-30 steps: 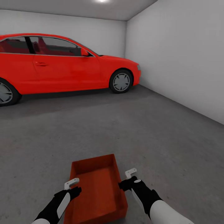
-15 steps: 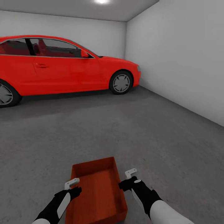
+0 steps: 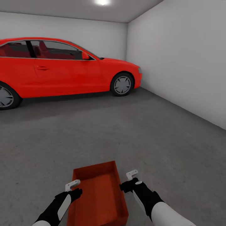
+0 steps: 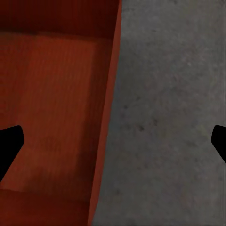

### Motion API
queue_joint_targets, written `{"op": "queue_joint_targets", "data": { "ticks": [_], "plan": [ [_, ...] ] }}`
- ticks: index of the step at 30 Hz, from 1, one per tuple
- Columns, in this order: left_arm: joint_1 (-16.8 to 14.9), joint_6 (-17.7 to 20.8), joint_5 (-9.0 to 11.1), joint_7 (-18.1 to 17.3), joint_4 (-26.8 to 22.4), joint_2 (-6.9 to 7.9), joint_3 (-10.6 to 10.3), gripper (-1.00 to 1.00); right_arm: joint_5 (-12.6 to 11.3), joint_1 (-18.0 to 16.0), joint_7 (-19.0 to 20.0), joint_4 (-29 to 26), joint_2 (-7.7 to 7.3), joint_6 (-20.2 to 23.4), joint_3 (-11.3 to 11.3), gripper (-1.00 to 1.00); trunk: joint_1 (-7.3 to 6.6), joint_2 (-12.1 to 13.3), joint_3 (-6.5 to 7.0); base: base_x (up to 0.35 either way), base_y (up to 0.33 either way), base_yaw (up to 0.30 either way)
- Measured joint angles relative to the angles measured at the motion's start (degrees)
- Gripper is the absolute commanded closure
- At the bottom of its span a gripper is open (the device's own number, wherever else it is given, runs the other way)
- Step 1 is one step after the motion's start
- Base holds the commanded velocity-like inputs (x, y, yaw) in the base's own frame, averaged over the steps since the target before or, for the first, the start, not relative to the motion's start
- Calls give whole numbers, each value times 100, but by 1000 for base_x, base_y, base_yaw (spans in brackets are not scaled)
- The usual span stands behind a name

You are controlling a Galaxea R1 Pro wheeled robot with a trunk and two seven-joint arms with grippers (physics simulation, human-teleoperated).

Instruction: Move the two storage containers from the living room to the garage. In the garage, place one container on the floor and stack the other container on top of it (either order is fine).

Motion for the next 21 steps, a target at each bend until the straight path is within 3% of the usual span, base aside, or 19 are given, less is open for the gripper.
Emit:
{"op": "queue_joint_targets", "data": {
  "ticks": [21],
  "plan": [
    [0,0,0,-4,2,7,0,-100,0,-2,9,-2,-2,8,0,-100,-461,842,377,0,0,0]
  ]
}}
